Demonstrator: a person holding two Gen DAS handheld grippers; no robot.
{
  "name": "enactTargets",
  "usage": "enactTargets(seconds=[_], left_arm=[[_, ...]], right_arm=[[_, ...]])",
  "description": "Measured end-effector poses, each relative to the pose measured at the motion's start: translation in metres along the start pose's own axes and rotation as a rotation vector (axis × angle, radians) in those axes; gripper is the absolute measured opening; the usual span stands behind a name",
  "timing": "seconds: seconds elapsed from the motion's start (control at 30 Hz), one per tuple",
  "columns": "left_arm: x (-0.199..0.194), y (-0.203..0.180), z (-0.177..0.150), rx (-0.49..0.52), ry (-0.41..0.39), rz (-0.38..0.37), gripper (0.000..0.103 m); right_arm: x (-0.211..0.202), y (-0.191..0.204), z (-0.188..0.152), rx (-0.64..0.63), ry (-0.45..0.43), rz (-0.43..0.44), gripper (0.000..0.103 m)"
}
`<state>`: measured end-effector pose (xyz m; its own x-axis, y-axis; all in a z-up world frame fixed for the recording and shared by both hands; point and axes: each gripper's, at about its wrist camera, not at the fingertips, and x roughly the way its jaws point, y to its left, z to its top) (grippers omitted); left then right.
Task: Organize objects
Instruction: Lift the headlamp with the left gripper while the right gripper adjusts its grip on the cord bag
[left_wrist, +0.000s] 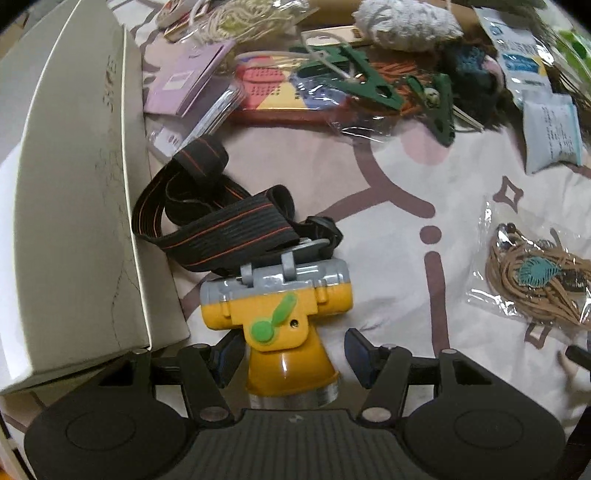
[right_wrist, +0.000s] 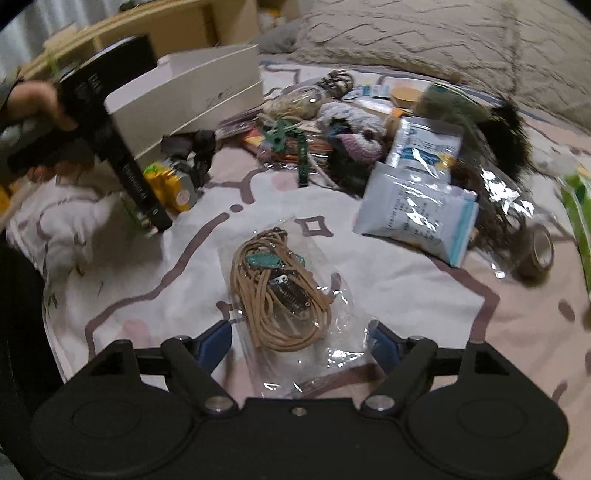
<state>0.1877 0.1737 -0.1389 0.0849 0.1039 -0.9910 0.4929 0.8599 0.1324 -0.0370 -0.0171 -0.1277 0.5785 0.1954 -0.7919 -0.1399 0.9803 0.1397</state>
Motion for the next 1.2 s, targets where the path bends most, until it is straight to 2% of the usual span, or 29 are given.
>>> enactTargets(seconds=[0.13,0.23,0.37,0.47,0.6,0.73,0.8,0.97,1.13,1.2], left_arm=[[0.000,0.008,-0.003,-0.048,-0.018,-0.027,0.060],[-0.002,0.016,-0.005,-0.122,-0.048,-0.044,0.053],[-0.005,0.023,-0.008,-0.168,-0.069,-0.058,0.046],[-0.005,0.021,-0.009,-0.167,-0.073,-0.062,0.043],[-0.004,0.019,-0.005,-0.143,-0.063,-0.059,0.043],[0.002,0.028,0.003,-0.145,-0.052,-0.081,0.043],[0.004,0.030,0.005,-0.146,-0.049,-0.084,0.044],[0.009,0.033,-0.003,-0.145,-0.063,-0.087,0.044],[0.010,0.040,-0.008,-0.159,-0.102,-0.102,0.043],[0.010,0.040,-0.012,-0.155,-0.123,-0.098,0.043]], right_arm=[[0.000,0.003,0.005,-0.101,0.040,-0.016,0.087],[-0.002,0.001,0.005,-0.141,0.075,-0.039,0.092],[-0.002,0.000,0.000,-0.206,0.130,-0.072,0.093],[-0.002,-0.002,0.005,-0.206,0.131,-0.042,0.093],[0.007,-0.001,0.019,-0.184,0.126,0.041,0.093],[0.031,0.003,0.023,-0.209,0.152,0.027,0.093],[0.040,0.001,0.024,-0.219,0.167,0.051,0.090],[0.046,-0.006,0.024,-0.191,0.131,0.095,0.086],[0.042,-0.003,0.019,-0.184,0.068,0.097,0.075],[0.041,-0.001,0.015,-0.180,0.045,0.083,0.074]])
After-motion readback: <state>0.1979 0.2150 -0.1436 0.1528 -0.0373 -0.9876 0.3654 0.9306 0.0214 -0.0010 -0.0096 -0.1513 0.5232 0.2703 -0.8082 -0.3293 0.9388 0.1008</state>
